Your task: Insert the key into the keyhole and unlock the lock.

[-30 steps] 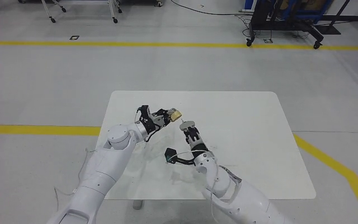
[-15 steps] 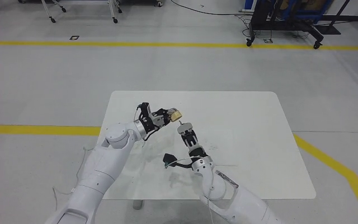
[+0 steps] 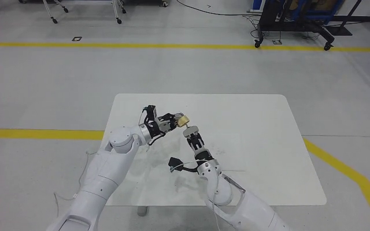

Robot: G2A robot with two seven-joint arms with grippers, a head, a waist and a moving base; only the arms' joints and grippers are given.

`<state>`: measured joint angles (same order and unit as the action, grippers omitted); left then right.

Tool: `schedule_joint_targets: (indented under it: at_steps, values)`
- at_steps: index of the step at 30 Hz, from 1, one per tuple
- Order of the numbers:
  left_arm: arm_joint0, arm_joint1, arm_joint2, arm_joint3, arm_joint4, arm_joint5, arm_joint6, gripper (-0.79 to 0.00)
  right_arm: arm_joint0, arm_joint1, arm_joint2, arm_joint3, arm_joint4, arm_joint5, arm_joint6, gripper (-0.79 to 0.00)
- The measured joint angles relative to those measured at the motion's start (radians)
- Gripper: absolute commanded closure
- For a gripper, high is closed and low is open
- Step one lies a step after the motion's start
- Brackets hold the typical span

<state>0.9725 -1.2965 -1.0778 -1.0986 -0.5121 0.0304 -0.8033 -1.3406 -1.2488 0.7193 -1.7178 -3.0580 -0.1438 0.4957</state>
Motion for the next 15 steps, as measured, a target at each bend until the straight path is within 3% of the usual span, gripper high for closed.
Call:
schedule_joint_targets:
  at_steps: [15]
  values:
    - [-0.005, 0.003, 0.003, -0.005, 0.040, -0.010, -0.019, 0.000, -0.004, -0.011, 0.008, 0.007, -0.014, -0.025, -0.026, 0.000]
